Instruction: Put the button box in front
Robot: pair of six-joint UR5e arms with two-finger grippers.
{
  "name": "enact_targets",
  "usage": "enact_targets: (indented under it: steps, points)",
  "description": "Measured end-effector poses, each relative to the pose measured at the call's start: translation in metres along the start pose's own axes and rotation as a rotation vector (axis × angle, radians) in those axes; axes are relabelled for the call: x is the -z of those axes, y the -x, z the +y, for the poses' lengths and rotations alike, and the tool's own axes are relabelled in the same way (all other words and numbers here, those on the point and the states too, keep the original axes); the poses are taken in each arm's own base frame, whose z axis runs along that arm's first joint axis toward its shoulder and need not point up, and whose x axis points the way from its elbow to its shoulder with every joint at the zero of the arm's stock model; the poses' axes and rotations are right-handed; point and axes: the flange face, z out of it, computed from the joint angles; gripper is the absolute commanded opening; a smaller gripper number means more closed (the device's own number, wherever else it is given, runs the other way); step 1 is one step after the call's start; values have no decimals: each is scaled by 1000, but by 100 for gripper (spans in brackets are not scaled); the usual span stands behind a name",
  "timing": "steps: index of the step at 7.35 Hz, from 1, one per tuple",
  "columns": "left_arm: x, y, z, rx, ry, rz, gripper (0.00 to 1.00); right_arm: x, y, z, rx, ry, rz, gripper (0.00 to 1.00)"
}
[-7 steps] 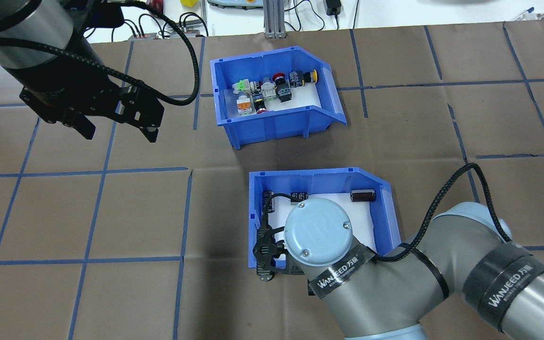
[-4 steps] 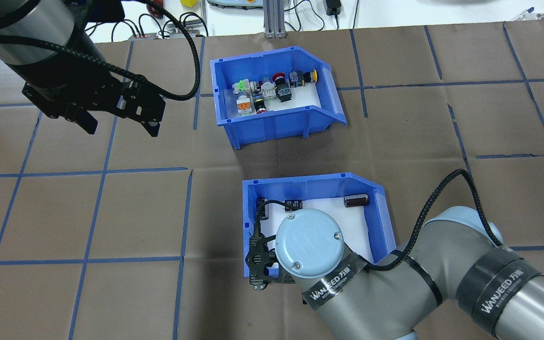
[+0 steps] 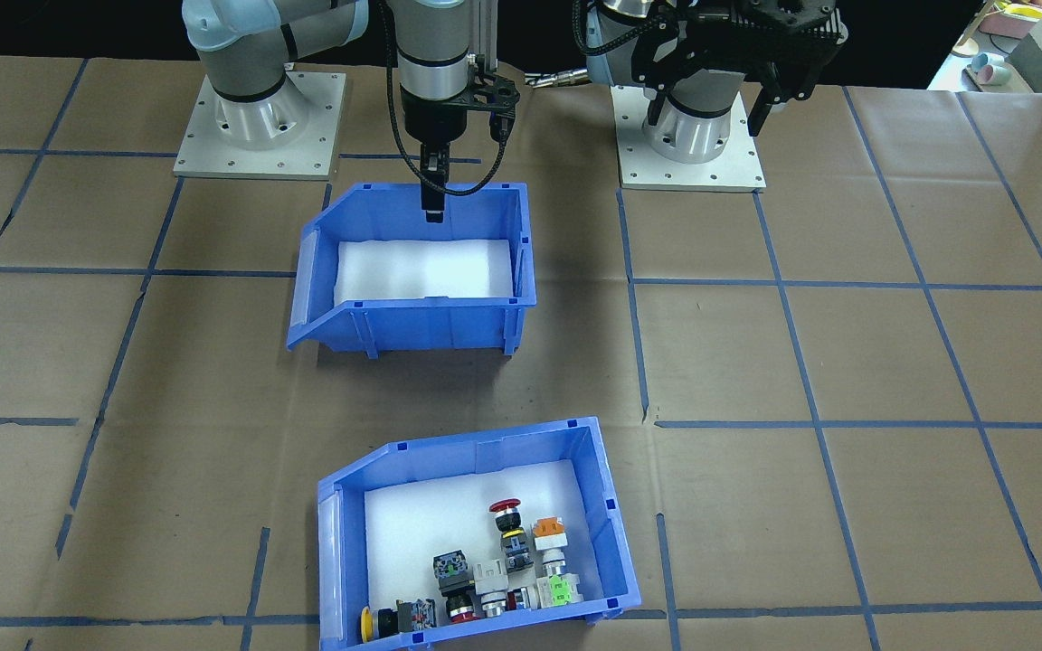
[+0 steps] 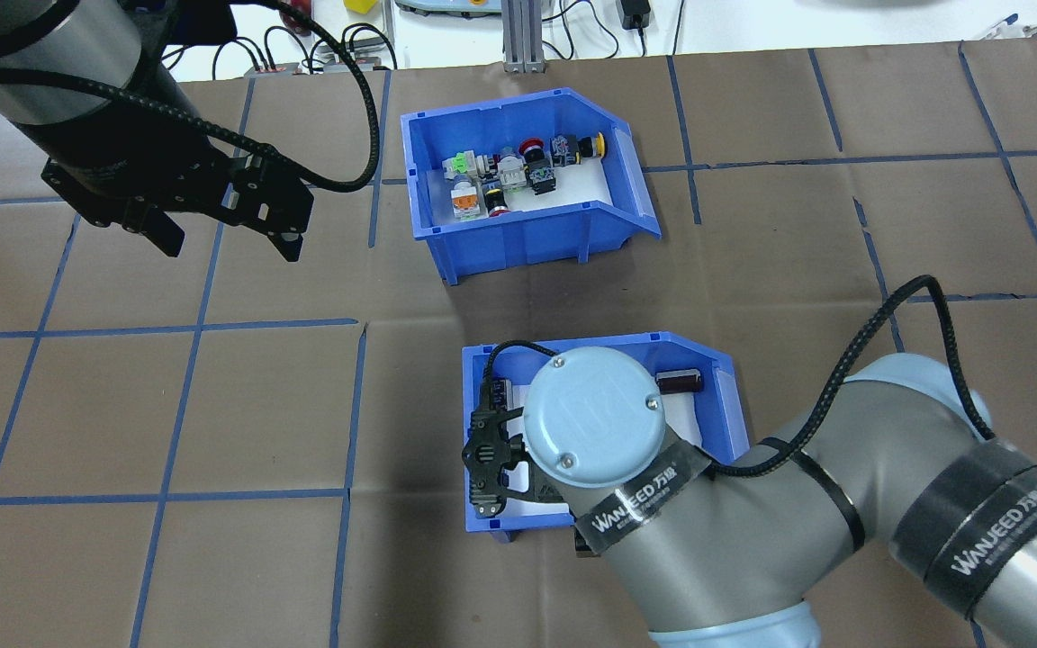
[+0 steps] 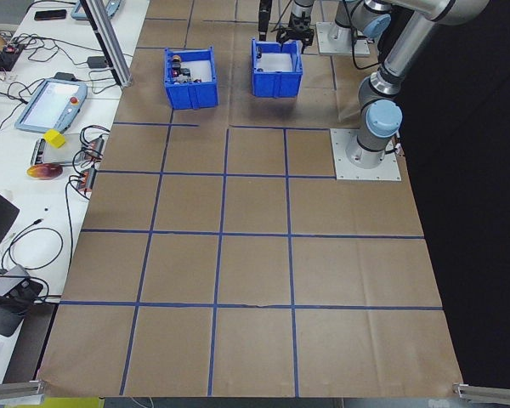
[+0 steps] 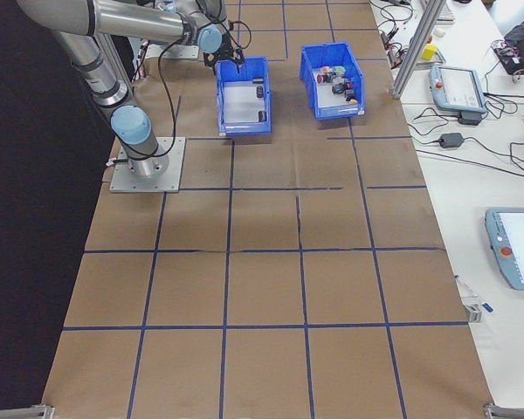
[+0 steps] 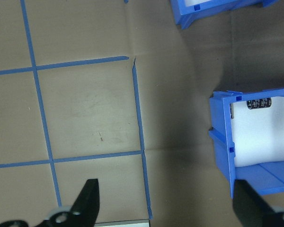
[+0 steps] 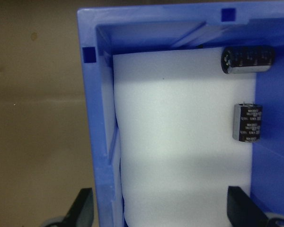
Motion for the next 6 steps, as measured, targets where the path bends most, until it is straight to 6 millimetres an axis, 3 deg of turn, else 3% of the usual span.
enact_targets:
  steps: [2,4,6]
  points:
    - [2,1,3,-1,0,-7,100,33,-44,27,-122,27,-37,100]
    - [3,1,5,0,0,-9,100,50,-94,77,-391,29,-32,100]
    - [4,1,6,0,-1,-10,100,58,-131,129,-681,26,-18,100]
